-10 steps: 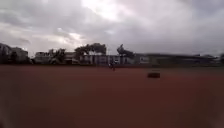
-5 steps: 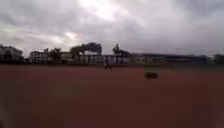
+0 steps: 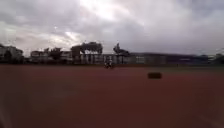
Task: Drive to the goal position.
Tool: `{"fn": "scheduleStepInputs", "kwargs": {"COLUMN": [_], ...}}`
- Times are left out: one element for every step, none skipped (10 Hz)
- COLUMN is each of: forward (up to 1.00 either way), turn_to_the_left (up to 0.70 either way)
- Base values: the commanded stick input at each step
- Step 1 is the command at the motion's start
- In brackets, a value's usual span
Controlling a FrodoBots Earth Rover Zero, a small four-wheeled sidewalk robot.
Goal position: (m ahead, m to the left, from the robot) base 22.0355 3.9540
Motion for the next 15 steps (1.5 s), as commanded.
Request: {"fn": "scheduleStepInputs", "kwargs": {"forward": [0.7,0.7,0.7,0.7,0.7,0.7,0.7,0.7,0.7,0.7,0.7,0.7,0.7,0.7,0.7], "turn_to_the_left": [0.0,0.0,0.0,0.0,0.0,0.0,0.0,0.0,0.0,0.0,0.0,0.0,0.0,0.0,0.0]}}
